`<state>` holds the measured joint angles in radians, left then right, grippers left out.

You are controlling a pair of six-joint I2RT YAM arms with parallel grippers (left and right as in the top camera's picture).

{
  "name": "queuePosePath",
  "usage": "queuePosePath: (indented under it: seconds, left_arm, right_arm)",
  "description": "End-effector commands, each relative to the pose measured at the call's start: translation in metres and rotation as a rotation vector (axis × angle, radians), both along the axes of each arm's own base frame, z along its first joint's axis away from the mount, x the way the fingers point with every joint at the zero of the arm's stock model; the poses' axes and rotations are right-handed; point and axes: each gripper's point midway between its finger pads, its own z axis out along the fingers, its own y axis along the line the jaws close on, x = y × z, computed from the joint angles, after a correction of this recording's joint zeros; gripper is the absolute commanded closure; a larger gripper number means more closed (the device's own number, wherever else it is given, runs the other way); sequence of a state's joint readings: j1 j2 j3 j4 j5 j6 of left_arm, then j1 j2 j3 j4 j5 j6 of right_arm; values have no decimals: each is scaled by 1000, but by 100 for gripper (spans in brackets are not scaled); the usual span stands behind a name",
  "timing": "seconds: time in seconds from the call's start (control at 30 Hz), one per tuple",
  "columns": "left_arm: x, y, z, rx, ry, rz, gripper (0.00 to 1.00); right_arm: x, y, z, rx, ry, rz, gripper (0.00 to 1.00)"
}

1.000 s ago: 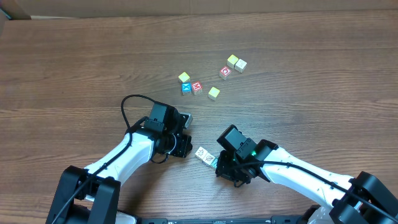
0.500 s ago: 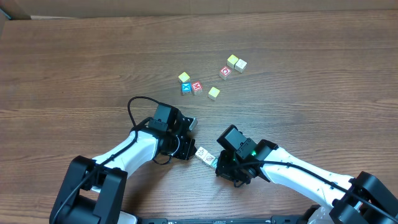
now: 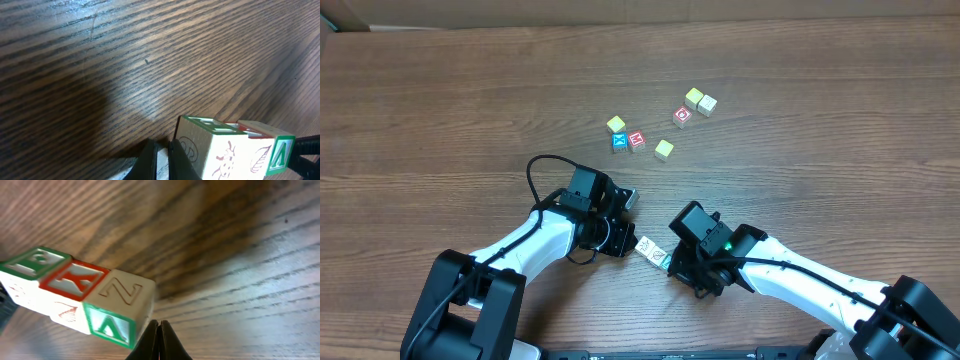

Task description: Flip 3 blocks

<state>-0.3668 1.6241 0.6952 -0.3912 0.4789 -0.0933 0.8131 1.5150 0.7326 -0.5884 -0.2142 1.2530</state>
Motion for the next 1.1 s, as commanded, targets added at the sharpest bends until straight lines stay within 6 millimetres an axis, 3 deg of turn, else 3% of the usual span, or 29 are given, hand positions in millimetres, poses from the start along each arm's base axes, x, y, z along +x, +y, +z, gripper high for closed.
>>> queuePosePath:
  seconds: [0.0,0.53,1.07]
  left_arm:
    - [-5,0,-7,13,15,-22,96]
    - [-5,0,-7,12,15,-23,96]
    - [-4,1,-8,21,-7,-49,96]
  right_arm:
    - [4,-1,-2,-16,-21,-17,96]
    - [11,4,0,3,-47,-31,96]
    - [-5,18,0,18,-33,3,96]
